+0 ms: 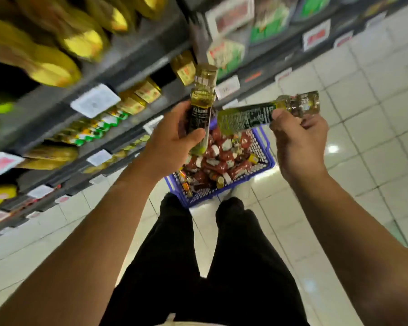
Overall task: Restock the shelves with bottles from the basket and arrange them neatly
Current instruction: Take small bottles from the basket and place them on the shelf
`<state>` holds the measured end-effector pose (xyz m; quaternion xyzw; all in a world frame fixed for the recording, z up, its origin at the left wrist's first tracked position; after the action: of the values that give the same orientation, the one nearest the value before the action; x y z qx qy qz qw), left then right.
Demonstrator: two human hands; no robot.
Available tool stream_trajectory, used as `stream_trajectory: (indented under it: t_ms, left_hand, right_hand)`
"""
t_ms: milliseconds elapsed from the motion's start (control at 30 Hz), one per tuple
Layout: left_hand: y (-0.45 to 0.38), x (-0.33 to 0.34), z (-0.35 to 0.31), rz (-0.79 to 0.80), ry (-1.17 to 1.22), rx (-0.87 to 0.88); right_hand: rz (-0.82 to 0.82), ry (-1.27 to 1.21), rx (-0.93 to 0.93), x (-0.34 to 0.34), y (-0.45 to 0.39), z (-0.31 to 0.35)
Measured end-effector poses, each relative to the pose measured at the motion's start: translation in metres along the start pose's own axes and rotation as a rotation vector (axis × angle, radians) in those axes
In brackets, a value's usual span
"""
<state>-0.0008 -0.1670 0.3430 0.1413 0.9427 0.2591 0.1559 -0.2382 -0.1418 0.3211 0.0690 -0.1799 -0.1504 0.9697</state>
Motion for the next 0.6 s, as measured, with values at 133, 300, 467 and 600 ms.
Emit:
stream_trajectory:
  t_ms: [133, 300, 467, 600]
  left_hand:
    - [0.06, -0.044, -0.082, -0.09, 0.174, 0.127]
    - [0.137, -0.105, -0.16, -0.142, 0.336, 0.291]
    - [0.22, -0.168, -0.202, -0.104, 0.645, 0.387]
    - [0.285, -0.219, -0.209, -0.083, 0.741, 0.452]
  right_hand:
    - [0.22, -0.105, -0.003, 0.08, -0.005, 0.09]
    - [0.445, -0.096, 0.036, 0.184, 0.022, 0.174]
    - [0.667, -0.056, -0.033, 0.274, 0.073, 0.227]
    - [0.768, -0.02, -0.143, 0.351, 0.116, 0.255]
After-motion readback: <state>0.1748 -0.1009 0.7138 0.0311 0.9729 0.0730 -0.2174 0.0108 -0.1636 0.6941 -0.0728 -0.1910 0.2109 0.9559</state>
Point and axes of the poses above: each hand's wrist, its own y-axis away from the middle knuckle, its own x-axis out of the palm, z = x × y, the point moved 3 cm from there along -y, towards the middle knuckle, and after that the axes turned 5 degrees about -x, right-handed, at the moved point
